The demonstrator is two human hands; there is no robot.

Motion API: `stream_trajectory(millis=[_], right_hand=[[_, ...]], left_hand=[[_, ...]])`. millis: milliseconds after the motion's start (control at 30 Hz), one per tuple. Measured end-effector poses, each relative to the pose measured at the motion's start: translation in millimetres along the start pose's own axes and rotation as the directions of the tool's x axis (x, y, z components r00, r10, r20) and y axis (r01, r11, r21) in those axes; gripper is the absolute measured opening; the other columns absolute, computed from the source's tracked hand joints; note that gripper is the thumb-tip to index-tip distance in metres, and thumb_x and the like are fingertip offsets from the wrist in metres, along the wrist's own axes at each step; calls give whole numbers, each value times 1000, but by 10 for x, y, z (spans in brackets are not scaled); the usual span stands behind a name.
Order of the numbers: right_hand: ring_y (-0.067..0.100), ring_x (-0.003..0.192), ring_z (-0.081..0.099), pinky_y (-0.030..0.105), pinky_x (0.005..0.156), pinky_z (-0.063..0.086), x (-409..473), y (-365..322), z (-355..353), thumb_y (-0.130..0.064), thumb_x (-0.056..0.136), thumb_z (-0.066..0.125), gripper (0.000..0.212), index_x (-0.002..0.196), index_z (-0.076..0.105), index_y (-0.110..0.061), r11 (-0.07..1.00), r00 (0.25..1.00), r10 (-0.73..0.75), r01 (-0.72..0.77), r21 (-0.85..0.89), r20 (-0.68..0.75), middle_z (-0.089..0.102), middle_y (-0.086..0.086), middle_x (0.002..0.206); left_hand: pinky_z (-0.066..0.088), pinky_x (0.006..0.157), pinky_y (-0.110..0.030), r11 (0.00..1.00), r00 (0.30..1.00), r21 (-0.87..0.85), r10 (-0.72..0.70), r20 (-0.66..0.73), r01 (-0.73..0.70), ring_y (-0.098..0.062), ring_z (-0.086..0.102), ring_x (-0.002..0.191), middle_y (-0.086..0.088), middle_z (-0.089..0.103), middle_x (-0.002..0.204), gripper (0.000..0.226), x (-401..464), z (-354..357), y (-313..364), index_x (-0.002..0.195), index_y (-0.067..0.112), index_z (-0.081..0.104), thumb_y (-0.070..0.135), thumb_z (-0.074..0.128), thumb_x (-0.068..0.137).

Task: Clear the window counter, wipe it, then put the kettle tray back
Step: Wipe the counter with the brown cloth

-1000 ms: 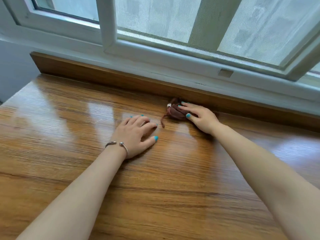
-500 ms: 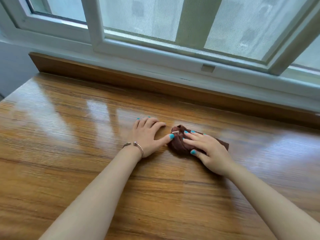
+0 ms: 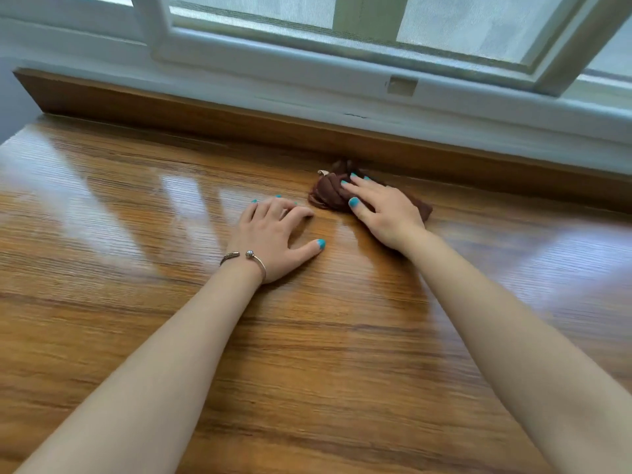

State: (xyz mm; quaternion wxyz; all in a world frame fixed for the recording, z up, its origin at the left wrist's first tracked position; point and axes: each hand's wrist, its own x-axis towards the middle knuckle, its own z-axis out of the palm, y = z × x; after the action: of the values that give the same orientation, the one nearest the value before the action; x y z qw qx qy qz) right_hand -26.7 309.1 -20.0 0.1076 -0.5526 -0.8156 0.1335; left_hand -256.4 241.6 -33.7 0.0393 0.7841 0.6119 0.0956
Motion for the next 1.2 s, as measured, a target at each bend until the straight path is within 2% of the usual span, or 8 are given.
stream_trajectory(millis=[200,300,433,533,667,867,1033,1200], right_hand=[[1,140,30,26,113,20,-1276,-354,107,-53,96,38,48,141,46,-39,990,992,-125,127,59,-23,38,-19,149],[11,141,34,32,112,26,-1086,-207,25,-49,95,42,48,141,46,-38,984,984,-175,175,2,21,40,-13,150],[22,149,17,42,116,20,-340,-26,-17,-44,102,37,52,152,24,-39,981,996,81,-74,-179,36,20,-6,161],[20,149,15,43,117,17,-157,-23,19,-51,102,27,49,150,22,-45,961,980,196,-188,-200,20,15,-7,162],[19,148,19,43,115,21,-671,-210,90,-47,103,28,45,148,28,-45,976,987,159,-157,-153,0,21,-9,161],[4,146,14,29,115,10,-1943,-773,221,-63,90,18,52,141,27,-57,997,997,7,-1,-77,72,19,-23,156],[14,147,21,39,118,19,-1522,-481,154,-54,97,35,46,143,30,-54,991,998,54,-51,-123,23,24,-17,158],[20,147,21,41,114,22,-996,-356,139,-46,102,34,46,148,28,-46,952,972,228,-234,-200,-52,23,-10,160]], left_hand=[[24,108,-38,1000,999,6,2,-41,-2,-21,37,126,4,46,133,74,11,20,18,132,44,43,76,16,71],[22,109,-38,1000,1000,20,-5,-24,5,-19,33,129,5,43,135,76,12,6,42,134,43,40,76,13,72],[22,110,-38,1000,1000,12,-16,-12,16,-19,33,131,4,42,136,63,21,-25,43,135,42,40,74,36,81],[24,109,-38,1000,1000,-4,-6,-27,6,-21,34,131,2,42,136,55,17,-41,20,135,42,41,65,42,86],[22,109,-38,999,1000,-42,-4,-25,3,-22,32,132,0,41,138,44,15,-25,27,137,40,41,43,41,93],[26,108,-39,1000,999,-13,-5,-34,5,-21,34,132,2,44,139,45,-3,-53,40,136,38,43,48,39,92],[24,107,-35,994,994,21,106,27,-107,-18,29,138,7,35,151,51,-321,-128,9,144,38,36,52,40,94],[26,111,-37,989,999,-147,-13,41,19,-19,30,137,10,34,150,47,-767,-322,73,139,42,42,48,44,93]])
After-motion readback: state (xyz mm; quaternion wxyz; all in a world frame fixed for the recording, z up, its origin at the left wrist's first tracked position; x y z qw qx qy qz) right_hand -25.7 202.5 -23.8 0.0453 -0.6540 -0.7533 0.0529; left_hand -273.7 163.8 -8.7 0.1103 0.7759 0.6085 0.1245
